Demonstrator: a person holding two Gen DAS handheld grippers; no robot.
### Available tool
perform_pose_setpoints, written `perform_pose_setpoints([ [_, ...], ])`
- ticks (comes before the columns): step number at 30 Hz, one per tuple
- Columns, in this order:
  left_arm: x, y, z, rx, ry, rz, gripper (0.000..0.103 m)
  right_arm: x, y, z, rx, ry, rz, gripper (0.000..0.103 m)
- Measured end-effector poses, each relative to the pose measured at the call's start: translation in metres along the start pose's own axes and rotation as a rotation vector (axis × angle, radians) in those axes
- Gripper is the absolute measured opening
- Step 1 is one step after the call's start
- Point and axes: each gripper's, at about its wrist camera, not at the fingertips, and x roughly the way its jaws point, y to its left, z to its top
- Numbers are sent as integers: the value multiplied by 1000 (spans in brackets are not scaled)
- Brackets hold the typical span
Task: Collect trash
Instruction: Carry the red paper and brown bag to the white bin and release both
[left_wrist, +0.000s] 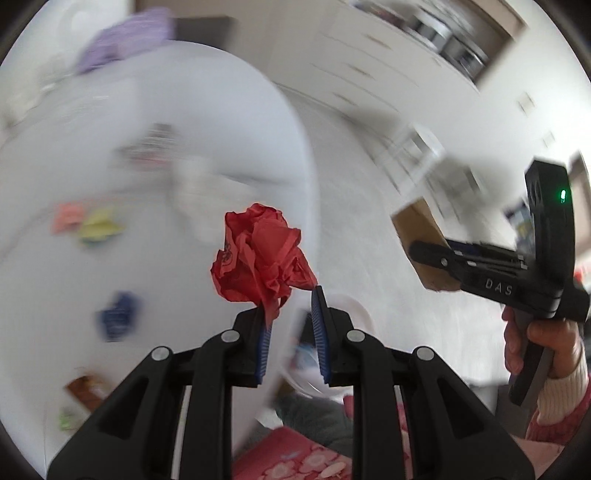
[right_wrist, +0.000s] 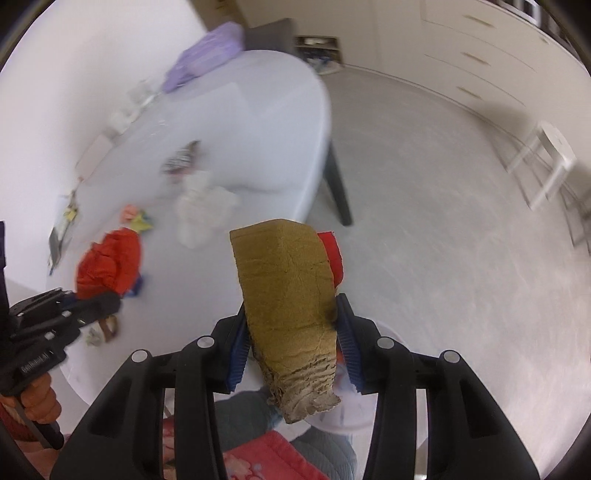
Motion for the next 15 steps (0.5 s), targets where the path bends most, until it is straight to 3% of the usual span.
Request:
perform_pose_setpoints([
  [6,62,-80,-6,125,168,-82,21,-10,-48,-29,47,20,-10,44],
  [12,92,-126,-17,190,257,-83,22,-18,-83,-43,61,34,1,44],
  [15,97,-137,-20,204,262,-54,42,-21,-92,-49,61,39,9,45],
])
